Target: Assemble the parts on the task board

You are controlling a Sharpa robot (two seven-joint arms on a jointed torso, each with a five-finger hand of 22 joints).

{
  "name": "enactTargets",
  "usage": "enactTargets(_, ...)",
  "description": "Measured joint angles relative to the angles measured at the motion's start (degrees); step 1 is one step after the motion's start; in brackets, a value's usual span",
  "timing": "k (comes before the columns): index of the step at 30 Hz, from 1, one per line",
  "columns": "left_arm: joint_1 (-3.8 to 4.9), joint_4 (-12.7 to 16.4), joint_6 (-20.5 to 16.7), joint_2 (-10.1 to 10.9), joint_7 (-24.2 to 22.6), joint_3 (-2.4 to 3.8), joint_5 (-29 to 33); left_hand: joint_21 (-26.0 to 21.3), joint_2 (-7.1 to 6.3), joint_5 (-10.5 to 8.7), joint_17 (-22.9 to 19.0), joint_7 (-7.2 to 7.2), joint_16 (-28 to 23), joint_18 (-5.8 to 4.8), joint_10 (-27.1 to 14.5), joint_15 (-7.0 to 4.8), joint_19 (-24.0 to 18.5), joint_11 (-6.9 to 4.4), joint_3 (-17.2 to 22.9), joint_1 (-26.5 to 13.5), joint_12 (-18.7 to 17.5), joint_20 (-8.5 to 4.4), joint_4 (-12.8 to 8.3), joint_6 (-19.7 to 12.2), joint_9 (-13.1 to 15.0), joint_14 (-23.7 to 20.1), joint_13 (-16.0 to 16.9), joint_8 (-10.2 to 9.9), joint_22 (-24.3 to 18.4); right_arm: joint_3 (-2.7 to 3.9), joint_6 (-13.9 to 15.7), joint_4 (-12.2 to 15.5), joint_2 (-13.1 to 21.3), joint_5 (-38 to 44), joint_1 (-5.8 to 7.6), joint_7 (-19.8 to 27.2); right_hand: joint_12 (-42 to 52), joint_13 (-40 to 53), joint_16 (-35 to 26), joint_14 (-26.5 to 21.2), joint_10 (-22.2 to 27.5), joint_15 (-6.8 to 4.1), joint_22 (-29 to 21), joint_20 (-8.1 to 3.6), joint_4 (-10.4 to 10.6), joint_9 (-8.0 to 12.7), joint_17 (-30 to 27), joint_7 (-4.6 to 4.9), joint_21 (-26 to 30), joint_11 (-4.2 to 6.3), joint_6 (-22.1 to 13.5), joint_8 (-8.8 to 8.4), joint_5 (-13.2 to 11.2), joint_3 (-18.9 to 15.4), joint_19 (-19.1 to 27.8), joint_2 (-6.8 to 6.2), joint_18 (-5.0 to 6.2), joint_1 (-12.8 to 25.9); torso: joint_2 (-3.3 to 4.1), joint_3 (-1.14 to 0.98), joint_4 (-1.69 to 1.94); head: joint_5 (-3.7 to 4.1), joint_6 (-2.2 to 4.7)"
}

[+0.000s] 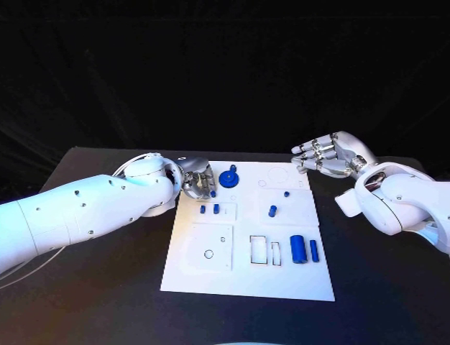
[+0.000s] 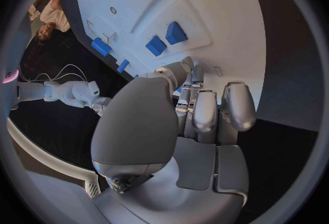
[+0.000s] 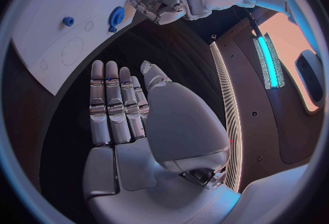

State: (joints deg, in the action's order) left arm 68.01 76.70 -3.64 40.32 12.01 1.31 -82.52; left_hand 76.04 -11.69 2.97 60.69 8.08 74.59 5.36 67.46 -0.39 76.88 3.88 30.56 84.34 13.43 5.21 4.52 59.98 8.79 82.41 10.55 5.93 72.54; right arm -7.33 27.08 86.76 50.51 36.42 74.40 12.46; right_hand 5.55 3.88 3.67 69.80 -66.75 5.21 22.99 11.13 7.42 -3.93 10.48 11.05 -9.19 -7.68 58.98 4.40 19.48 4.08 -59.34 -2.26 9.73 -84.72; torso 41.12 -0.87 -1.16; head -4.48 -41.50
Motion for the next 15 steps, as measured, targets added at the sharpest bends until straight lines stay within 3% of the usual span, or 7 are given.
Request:
enactTargets(9,0.00,0.66,-1.78,0.95,-0.42,0.00,-0.76,-0.72,0.00,0.00,-0.84,-0.08,-0.28,-0.01,0.00,0.22,-0.57,0.00,-0.16,0.00,0.00,0.01,-0.16,0.76,0.11,-0.23,0.20,0.00,-0.83,0.00,-0.79,-0.36,0.01,3.89,-0.01,-1.11,0.00,0.00,0.00,1.05,-0.41,-0.79,0.11,-0.45,-0.91,0.00,0.00,-0.17,-0.97,0.41,0.78,0.00,-0.37,1.87,-0.45,-0.80,0.01,-0.81,-0.03,-0.01,0.01,0.01,0.51)
enactTargets(14,0.05,1.74,-3.10,2.17,-0.99,0.15,-0.50,-3.42,-0.31,0.00,-4.50,-0.08,-2.71,-0.01,-0.02,0.21,-3.01,0.02,-0.47,-0.31,-0.39,0.10,0.16,0.76,0.10,-1.96,0.34,0.00,-3.80,0.00,-1.31,-0.67,-0.01,7.14,-0.01,-2.02,0.00,0.00,0.34,2.39,-1.23,-1.33,0.76,-1.04,-1.60,0.00,0.23,-0.41,-2.16,0.84,1.43,0.00,-0.53,3.02,-1.04,-1.10,0.00,-1.10,-0.04,-0.01,0.00,0.12,0.71)
enactTargets(15,0.07,2.02,-3.37,2.49,-1.13,0.23,-0.30,-6.18,-0.31,0.00,-7.74,0.04,-4.89,0.74,-0.36,0.34,-5.51,0.36,-0.47,-0.31,-0.79,0.15,0.16,0.88,0.10,-3.52,0.34,0.00,-6.86,0.00,-1.43,-0.72,-0.01,7.85,-0.01,-2.23,0.00,0.00,0.60,3.01,-1.35,-1.35,1.02,-1.36,-1.80,0.00,0.34,-0.54,-2.56,0.96,1.56,0.00,-0.54,3.41,-1.37,-1.10,0.00,-1.10,-0.04,-0.01,0.00,0.19,0.75)
